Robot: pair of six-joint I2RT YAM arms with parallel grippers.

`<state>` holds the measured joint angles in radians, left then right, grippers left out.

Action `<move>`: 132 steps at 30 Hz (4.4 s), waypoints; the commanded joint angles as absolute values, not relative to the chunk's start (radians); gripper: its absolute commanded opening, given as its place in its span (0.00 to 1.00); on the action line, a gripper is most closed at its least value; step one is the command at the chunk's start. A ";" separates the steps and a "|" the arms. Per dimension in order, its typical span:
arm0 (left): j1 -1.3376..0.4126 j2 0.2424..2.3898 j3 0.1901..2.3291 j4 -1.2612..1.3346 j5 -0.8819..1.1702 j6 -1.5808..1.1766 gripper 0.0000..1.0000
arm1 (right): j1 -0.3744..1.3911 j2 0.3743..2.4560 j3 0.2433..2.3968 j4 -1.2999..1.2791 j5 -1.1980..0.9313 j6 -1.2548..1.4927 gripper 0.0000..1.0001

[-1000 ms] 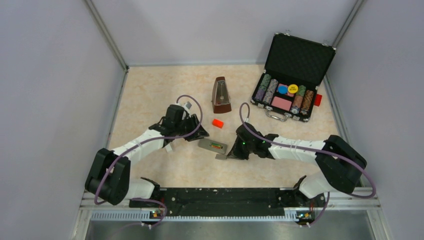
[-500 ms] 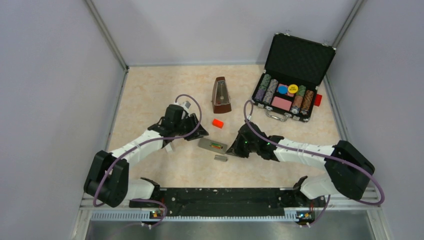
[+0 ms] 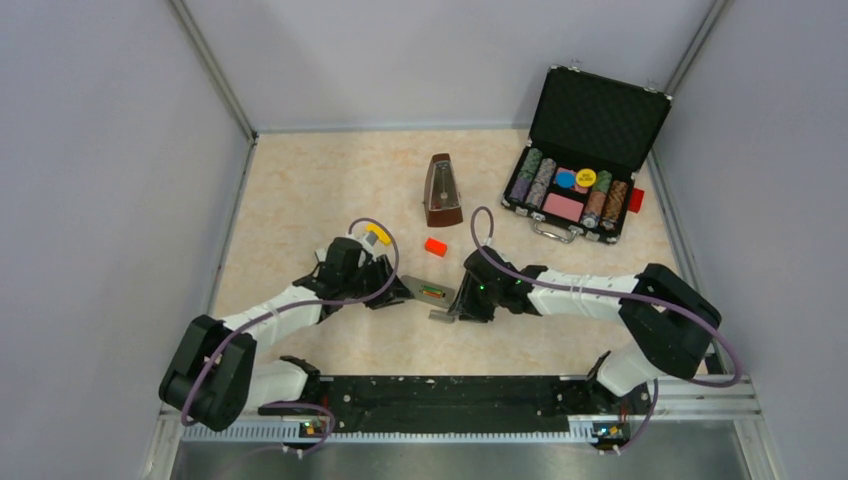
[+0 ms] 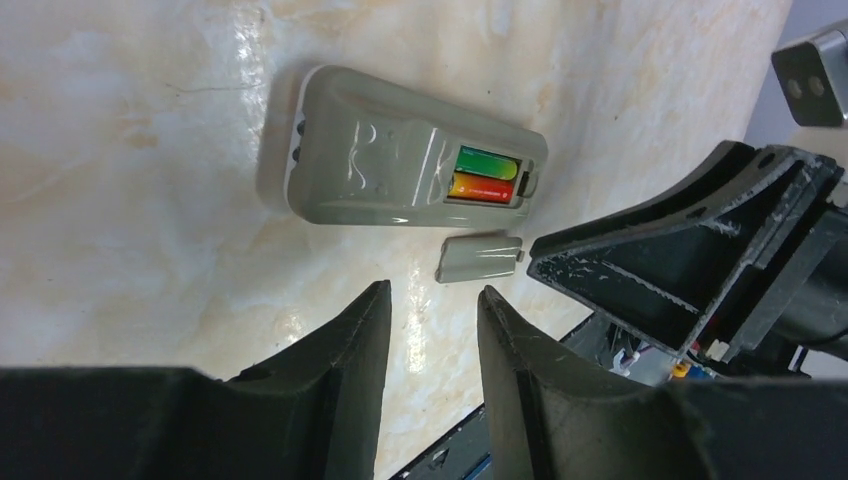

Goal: Load the batteries into the remote control

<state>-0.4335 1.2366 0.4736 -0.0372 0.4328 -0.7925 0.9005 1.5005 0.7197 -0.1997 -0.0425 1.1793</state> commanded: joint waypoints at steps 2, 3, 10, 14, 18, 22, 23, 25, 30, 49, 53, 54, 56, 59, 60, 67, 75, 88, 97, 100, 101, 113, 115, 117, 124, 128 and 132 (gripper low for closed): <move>-0.449 1.186 0.422 0.154 0.467 -0.836 0.42 | 0.924 1.520 0.710 -0.137 -0.022 1.226 0.33; -0.452 1.184 0.412 0.167 0.465 -0.842 0.42 | 0.928 1.521 0.704 -0.126 -0.023 1.233 0.33; -0.481 1.218 0.357 0.262 0.458 -0.883 0.41 | 0.935 1.530 0.654 -0.056 -0.020 1.271 0.31; -0.500 1.237 0.350 0.294 0.446 -0.896 0.40 | 0.936 1.537 0.646 -0.050 -0.009 1.276 0.26; -0.508 1.247 0.358 0.291 0.433 -0.893 0.39 | 0.935 1.543 0.639 -0.049 -0.009 1.279 0.21; -0.509 1.242 0.366 0.270 0.417 -0.880 0.39 | 0.935 1.549 0.636 -0.054 -0.007 1.278 0.18; -0.508 1.242 0.368 0.268 0.418 -0.880 0.39 | 0.935 1.549 0.637 -0.054 -0.008 1.278 0.16; -0.509 1.244 0.367 0.266 0.416 -0.878 0.39 | 0.935 1.549 0.635 -0.055 -0.006 1.278 0.12; -0.508 1.236 0.381 0.235 0.402 -0.864 0.38 | 0.935 1.540 0.620 -0.020 -0.005 1.279 0.00; -0.508 1.067 0.504 -0.081 0.138 -0.850 0.38 | 0.935 1.397 0.566 0.130 -0.043 1.149 0.00; -0.507 1.055 0.510 -0.096 0.121 -0.857 0.38 | 0.936 1.365 0.566 0.125 -0.064 1.129 0.00; -0.508 1.056 0.511 -0.097 0.120 -0.860 0.38 | 0.935 1.357 0.567 0.126 -0.066 1.126 0.00; -0.508 1.058 0.513 -0.098 0.119 -0.865 0.38 | 0.935 1.350 0.570 0.127 -0.069 1.124 0.00; -0.507 1.068 0.517 -0.098 0.123 -0.865 0.38 | 0.935 1.348 0.577 0.133 -0.059 1.130 0.00; -0.508 1.071 0.519 -0.098 0.125 -0.867 0.38 | 0.934 1.350 0.580 0.134 -0.052 1.137 0.00; -0.507 1.115 0.539 -0.076 0.185 -0.856 0.40 | 0.920 1.400 0.608 0.160 -0.026 1.153 0.00; -0.508 1.161 0.561 -0.043 0.257 -0.835 0.41 | 0.885 1.437 0.636 0.170 -0.033 1.141 0.00; -0.507 1.215 0.594 -0.037 0.283 -0.815 0.41 | 0.839 1.482 0.640 0.194 -0.070 1.139 0.00; -0.508 1.242 0.607 -0.036 0.298 -0.805 0.42 | 0.818 1.516 0.646 0.204 -0.101 1.137 0.00; -0.508 1.250 0.611 -0.038 0.304 -0.802 0.42 | 0.817 1.531 0.648 0.213 -0.109 1.135 0.00; -0.509 1.252 0.611 -0.038 0.306 -0.801 0.42 | 0.816 1.535 0.652 0.209 -0.109 1.135 0.00; -0.508 1.300 0.647 -0.071 0.297 -0.773 0.42 | 0.788 1.569 0.669 0.168 -0.145 1.167 0.00; -0.509 1.305 0.649 -0.066 0.302 -0.775 0.42 | 0.786 1.578 0.682 0.148 -0.155 1.166 0.00; -0.508 1.310 0.652 -0.066 0.304 -0.773 0.42 | 0.783 1.585 0.690 0.133 -0.166 1.164 0.00; -0.508 1.327 0.660 -0.060 0.310 -0.767 0.42 | 0.776 1.574 0.724 0.051 -0.187 1.145 0.00; -0.509 1.345 0.667 -0.053 0.322 -0.763 0.42 | 0.772 1.577 0.746 0.014 -0.190 1.134 0.00; -0.509 1.356 0.673 -0.051 0.325 -0.759 0.42 | 0.770 1.572 0.761 0.001 -0.185 1.127 0.00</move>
<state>-0.5053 1.3434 0.6304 -0.0860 0.3065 -0.7822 0.7822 1.5749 0.7166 0.0326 -0.1860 1.1488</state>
